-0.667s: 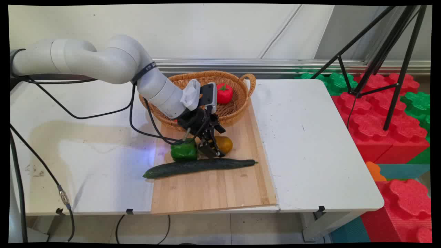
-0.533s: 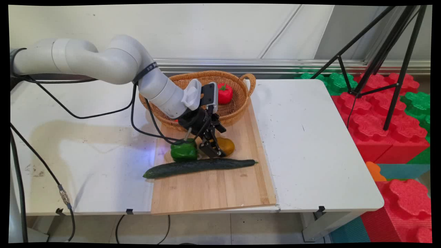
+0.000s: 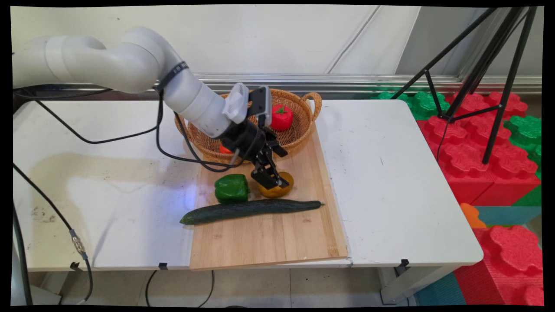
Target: Pick up the cucumber from the vegetable basket
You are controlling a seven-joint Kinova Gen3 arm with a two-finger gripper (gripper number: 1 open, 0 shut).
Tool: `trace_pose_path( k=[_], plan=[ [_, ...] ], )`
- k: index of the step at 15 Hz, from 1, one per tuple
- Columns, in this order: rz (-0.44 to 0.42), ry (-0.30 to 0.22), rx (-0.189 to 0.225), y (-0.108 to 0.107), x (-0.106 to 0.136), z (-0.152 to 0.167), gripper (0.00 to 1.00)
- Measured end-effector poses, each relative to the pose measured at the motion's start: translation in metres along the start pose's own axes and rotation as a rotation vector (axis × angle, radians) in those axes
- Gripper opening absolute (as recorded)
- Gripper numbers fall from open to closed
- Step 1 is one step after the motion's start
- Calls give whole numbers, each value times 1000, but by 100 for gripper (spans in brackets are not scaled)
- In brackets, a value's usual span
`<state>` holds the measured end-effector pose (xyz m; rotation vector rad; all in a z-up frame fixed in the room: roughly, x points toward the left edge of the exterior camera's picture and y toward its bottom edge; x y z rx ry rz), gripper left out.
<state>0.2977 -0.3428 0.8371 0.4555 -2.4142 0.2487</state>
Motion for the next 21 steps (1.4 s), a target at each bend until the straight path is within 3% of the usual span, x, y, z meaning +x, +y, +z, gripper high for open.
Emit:
trace_pose_path(
  k=[9, 21],
  plan=[
    [-12, 61, -16, 6, -7, -79, 100],
    [-44, 96, -36, 22, -57, -195, 100]
  ],
)
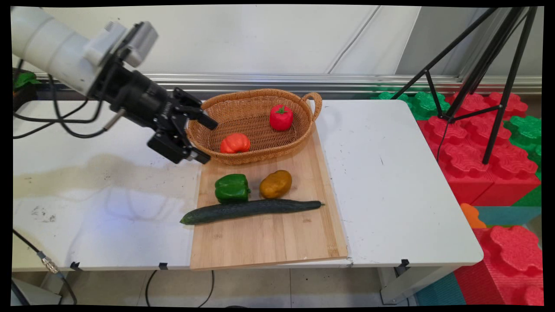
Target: Pick up the cucumber from the vegetable basket
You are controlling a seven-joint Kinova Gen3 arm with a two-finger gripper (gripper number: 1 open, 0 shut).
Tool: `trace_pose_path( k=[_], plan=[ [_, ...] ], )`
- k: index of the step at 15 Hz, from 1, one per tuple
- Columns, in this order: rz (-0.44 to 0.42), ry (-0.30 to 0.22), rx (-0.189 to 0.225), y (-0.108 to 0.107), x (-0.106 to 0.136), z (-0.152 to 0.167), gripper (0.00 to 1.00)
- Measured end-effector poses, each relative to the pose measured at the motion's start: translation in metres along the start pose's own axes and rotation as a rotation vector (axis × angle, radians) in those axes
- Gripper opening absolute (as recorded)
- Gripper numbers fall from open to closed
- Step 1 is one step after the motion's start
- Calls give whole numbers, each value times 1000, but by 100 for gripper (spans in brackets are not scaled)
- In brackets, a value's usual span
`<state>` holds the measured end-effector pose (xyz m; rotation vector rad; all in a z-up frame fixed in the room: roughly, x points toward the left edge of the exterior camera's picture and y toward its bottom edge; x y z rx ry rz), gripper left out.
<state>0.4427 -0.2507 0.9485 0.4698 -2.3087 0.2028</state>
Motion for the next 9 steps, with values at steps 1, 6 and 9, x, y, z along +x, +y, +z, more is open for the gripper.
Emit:
trace_pose_path(
  k=[1, 6, 9],
  plan=[
    [-4, 2, 0, 1, -2, -7, 100],
    [-23, 6, 1, 5, -7, -23, 100],
    [-55, -13, 1, 10, -13, -18, 100]
  ],
)
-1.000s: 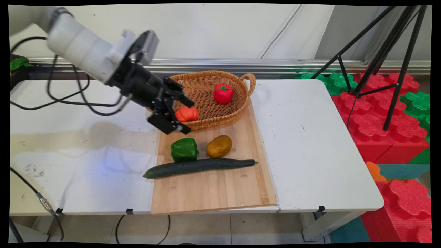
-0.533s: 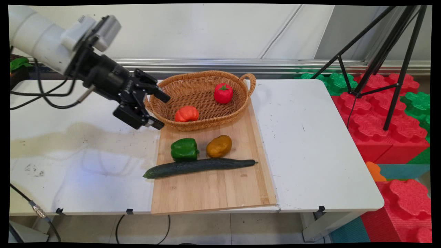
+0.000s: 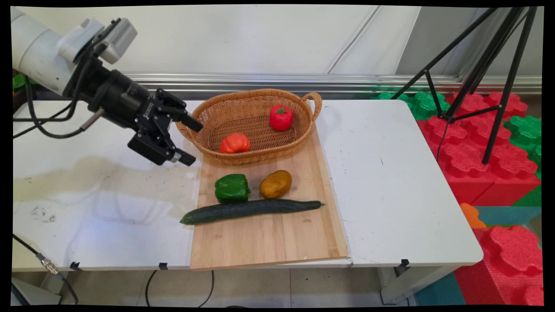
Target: Pick up the cucumber from the vegetable basket
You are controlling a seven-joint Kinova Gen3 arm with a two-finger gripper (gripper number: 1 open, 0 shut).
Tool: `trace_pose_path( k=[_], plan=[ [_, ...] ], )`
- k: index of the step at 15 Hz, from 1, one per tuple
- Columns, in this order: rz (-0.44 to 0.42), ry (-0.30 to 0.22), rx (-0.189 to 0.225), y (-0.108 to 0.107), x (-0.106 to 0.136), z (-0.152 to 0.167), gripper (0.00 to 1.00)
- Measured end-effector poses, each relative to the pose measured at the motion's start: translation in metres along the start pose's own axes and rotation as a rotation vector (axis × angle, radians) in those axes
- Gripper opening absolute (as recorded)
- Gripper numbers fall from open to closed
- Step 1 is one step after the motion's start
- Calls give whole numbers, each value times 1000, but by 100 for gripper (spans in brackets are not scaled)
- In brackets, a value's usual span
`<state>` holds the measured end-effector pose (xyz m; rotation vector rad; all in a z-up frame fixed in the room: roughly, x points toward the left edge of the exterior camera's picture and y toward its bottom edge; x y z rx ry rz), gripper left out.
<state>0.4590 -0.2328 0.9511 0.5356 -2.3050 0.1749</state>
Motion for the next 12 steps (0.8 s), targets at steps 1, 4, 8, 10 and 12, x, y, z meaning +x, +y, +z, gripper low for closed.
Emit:
trace_pose_path(
  k=[1, 4, 8, 10, 12],
  plan=[
    [-9, -11, 0, 2, -4, 4, 100],
    [-38, -62, 7, 10, -19, 19, 100],
    [-61, -124, 11, 19, -39, 38, 100],
    [-70, -155, 15, 23, -48, 50, 100],
    [-75, -177, 19, 25, -55, 61, 100]
  ],
)
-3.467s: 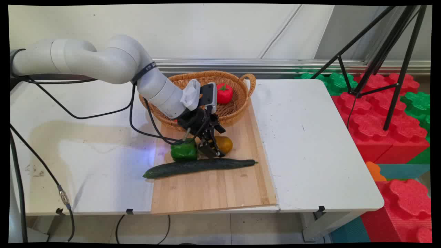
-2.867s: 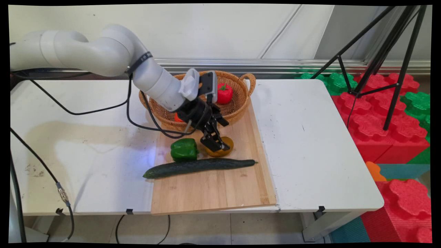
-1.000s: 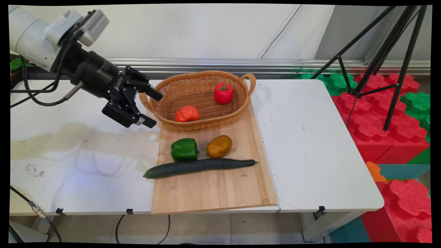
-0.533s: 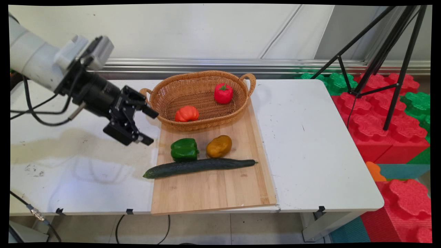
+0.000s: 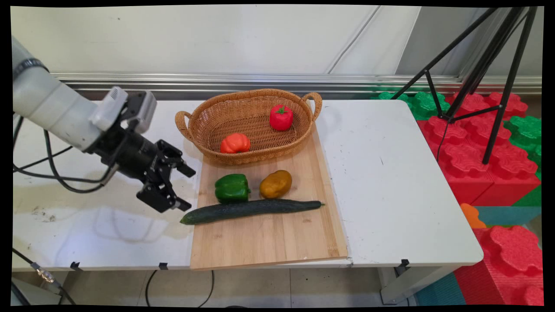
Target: Pick up the cucumber from the vegetable basket
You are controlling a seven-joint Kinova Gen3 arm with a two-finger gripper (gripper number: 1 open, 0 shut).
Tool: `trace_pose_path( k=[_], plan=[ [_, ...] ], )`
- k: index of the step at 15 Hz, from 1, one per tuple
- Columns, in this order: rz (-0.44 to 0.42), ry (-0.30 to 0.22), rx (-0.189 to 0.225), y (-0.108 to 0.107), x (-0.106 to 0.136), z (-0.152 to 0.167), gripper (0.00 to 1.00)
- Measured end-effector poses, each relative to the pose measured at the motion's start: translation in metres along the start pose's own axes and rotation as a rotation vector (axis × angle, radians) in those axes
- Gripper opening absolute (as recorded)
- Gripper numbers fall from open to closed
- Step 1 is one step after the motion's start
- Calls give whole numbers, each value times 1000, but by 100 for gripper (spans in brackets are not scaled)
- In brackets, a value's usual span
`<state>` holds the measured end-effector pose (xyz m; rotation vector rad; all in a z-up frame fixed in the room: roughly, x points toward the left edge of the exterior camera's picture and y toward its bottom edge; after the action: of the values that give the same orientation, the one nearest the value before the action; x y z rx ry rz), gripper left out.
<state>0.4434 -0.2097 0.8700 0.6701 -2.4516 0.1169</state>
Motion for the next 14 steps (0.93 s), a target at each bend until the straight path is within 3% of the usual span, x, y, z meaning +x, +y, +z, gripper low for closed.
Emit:
trace_pose_path(
  k=[6, 14],
  plan=[
    [-16, -54, 9, 3, -9, 36, 100],
    [-38, -71, 25, 7, -8, 73, 100]
  ],
)
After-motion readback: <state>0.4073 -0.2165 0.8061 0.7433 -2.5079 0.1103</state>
